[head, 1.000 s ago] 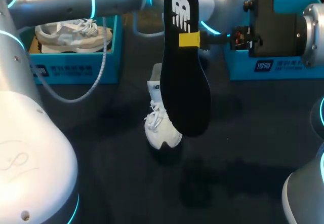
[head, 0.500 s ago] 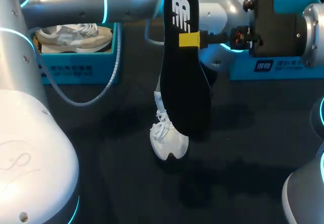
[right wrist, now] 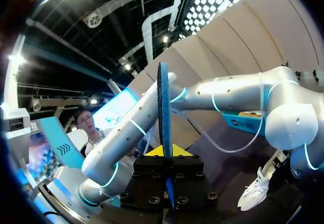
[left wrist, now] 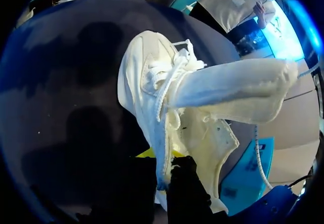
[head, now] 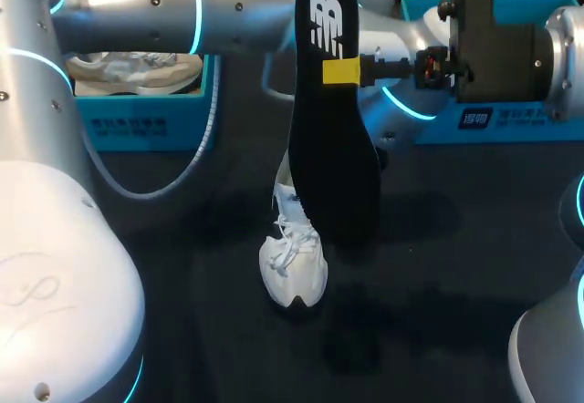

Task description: Take the shoe out of the shoebox, open the shoe tongue, remove and reinsert the insole, then place the shoe into the shoebox

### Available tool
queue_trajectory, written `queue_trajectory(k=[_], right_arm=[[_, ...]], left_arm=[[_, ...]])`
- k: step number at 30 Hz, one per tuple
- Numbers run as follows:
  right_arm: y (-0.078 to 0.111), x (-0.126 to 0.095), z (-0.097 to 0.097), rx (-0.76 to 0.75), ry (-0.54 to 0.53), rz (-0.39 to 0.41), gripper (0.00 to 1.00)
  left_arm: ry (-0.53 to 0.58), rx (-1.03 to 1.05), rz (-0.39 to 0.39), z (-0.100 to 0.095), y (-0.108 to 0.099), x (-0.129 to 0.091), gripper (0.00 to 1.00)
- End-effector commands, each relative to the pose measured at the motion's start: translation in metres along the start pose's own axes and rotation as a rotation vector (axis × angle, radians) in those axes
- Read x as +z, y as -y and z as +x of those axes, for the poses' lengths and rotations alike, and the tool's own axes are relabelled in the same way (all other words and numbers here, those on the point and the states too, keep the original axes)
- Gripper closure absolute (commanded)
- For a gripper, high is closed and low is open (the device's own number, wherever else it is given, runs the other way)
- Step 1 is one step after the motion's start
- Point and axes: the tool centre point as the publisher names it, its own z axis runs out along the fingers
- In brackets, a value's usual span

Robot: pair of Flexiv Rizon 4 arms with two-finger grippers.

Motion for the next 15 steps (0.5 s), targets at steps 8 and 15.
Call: queue_trajectory(k=[8, 15], right_arm=[[-0.001, 0.004, 0.0, 0.002, 0.002, 0.0, 1.0], [0.002, 0.001, -0.002, 0.018, 0.021, -0.036, 1.0]], left_arm=[[0.181, -0.047, 0.051, 0.02, -0.007, -0.039, 0.0], [0.31, -0.075, 0.054, 0.032, -0.015, -0.077, 0.0]])
